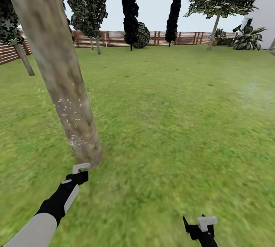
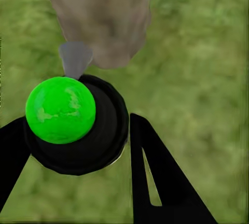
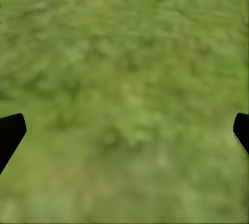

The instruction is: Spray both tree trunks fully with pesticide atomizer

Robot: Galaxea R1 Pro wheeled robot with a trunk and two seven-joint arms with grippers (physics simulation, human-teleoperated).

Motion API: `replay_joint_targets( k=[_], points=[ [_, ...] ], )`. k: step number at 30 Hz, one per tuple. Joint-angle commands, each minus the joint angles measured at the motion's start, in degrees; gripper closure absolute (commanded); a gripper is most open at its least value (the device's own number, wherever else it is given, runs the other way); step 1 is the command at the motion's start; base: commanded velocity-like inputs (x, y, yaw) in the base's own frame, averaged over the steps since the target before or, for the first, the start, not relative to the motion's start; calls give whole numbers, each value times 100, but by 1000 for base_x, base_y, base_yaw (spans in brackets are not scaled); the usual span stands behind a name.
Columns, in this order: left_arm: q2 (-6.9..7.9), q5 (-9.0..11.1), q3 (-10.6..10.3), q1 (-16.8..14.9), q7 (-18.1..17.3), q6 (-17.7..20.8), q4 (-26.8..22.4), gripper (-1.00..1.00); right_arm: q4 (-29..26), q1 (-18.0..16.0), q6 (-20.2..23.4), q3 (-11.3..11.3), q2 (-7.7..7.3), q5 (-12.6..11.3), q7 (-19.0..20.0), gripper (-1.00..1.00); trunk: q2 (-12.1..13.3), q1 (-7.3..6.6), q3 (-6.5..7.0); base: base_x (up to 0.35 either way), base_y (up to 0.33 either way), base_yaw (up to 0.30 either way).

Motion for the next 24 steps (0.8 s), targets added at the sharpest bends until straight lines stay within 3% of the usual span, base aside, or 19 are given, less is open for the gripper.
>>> replay_joint_targets(
  k=[1,6,17,24],
  points=[
    [-1,-2,0,-1,0,0,4,100,0,0,0,0,0,0,0,-100,0,0,0,119,-271,270],
    [-2,-2,-4,0,0,0,7,100,0,0,0,0,0,0,0,-100,0,0,0,109,-271,261],
    [1,-2,-5,0,8,0,7,100,0,0,0,0,0,0,1,-100,0,0,0,149,-264,17],
    [2,-5,-7,2,8,0,7,100,0,0,0,0,0,0,2,-100,0,0,0,150,-263,241]
  ],
)
